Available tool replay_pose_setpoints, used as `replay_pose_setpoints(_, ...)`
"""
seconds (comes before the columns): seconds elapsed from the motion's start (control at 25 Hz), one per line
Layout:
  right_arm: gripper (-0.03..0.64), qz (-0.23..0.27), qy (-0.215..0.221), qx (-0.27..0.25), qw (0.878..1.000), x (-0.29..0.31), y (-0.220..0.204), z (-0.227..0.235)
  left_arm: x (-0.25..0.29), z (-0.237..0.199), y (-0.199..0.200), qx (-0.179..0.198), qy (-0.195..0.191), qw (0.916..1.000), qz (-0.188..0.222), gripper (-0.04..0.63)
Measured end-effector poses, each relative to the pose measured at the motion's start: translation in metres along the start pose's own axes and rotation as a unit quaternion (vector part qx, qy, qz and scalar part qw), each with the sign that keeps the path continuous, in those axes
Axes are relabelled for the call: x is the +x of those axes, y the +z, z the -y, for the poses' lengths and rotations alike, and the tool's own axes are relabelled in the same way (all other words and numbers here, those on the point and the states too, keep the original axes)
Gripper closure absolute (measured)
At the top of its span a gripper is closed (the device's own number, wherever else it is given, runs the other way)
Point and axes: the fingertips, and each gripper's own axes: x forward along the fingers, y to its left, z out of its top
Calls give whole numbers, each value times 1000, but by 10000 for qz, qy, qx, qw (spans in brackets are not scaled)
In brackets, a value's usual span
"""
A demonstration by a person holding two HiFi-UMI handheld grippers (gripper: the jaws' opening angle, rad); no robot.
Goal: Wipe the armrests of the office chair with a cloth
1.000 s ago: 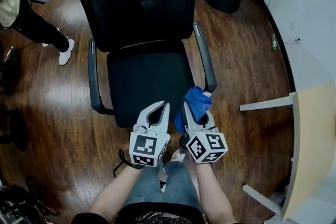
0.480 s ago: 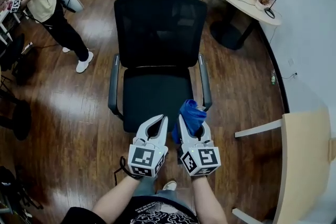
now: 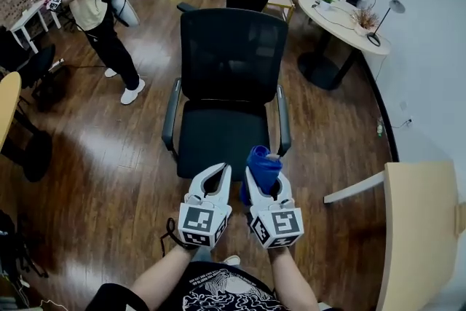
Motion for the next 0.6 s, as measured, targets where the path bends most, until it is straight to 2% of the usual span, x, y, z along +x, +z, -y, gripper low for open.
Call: replay_pose_setpoints(0.6, 483, 82, 360, -242, 9990, -55, 11, -20, -46, 41, -4, -56, 198, 9997, 93, 592)
